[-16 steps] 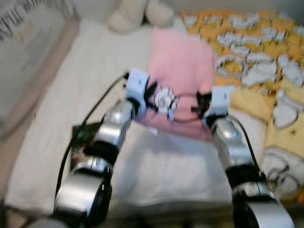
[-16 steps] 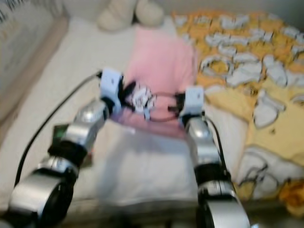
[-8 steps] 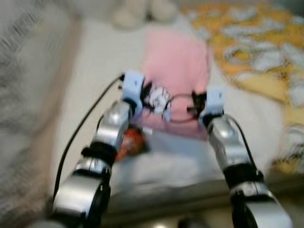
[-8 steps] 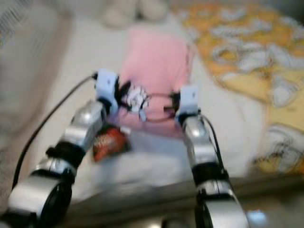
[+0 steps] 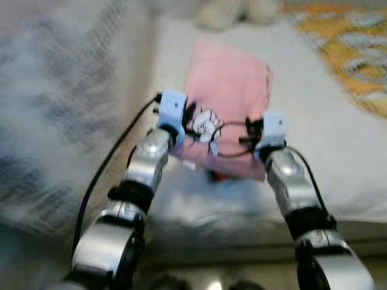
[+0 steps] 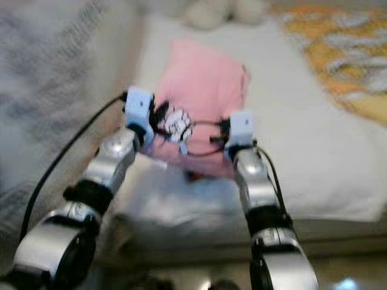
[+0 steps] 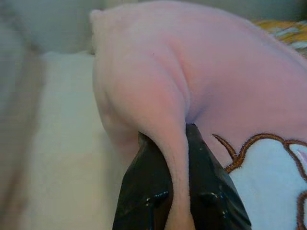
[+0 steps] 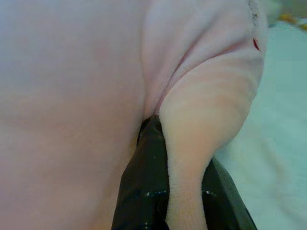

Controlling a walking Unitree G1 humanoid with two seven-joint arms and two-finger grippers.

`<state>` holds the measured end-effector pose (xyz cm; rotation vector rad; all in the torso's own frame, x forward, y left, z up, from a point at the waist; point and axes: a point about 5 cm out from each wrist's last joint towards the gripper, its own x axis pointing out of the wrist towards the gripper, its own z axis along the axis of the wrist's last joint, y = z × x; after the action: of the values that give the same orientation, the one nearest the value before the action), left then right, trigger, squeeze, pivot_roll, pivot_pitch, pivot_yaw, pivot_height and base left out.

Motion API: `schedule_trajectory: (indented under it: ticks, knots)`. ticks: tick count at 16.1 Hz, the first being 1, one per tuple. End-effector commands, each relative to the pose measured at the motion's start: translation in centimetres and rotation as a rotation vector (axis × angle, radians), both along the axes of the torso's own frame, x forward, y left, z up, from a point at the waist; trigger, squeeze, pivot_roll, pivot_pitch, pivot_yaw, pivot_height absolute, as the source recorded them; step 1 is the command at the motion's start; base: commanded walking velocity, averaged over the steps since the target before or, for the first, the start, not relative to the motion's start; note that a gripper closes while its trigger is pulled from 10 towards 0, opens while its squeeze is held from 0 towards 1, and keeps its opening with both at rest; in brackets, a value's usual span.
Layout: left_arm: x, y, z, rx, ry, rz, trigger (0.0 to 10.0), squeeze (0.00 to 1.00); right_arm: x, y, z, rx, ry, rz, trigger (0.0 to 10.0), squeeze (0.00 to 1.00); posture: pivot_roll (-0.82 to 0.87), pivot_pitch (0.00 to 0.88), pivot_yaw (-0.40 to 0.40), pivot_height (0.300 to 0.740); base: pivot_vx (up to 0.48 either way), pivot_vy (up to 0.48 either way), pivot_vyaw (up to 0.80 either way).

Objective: Clean up the room

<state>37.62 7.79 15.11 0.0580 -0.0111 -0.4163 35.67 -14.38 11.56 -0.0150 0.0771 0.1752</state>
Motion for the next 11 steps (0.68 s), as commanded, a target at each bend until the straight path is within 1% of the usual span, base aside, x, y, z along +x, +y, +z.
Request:
schedule_trajectory:
  ticks: [1,2,6,9,11]
  knots:
    - [0.08,-0.73,1.04,0.005,-0.044,-0.011,10.0,0.0,0.21,-0.16,0.6,-0.009,-0.032,0.005,10.0,0.0,-0.22,0.0,0.058,0.74,0.0,0.0,0.49]
    - [0.05,-0.76,0.98,0.023,-0.05,-0.011,10.0,0.0,0.2,-0.02,0.59,-0.01,-0.033,0.01,10.0,0.0,-0.22,0.0,0.061,0.74,0.0,0.0,0.47]
    - [0.09,-0.74,1.21,0.066,-0.077,-0.013,10.0,0.0,0.14,0.06,0.21,-0.007,-0.017,0.004,10.0,0.0,-0.22,0.0,0.059,0.74,0.0,0.0,0.0]
    - [0.23,-0.53,1.43,0.048,-0.08,0.035,10.0,0.0,0.15,0.0,0.17,-0.014,-0.013,0.004,10.0,0.0,-0.22,0.0,0.062,0.74,0.48,0.0,0.0]
    - [0.13,-0.84,1.23,0.054,-0.074,0.033,10.0,0.0,0.17,-0.35,0.15,-0.001,-0.016,-0.016,10.0,0.0,-0.22,0.0,0.062,0.74,0.48,0.0,0.6]
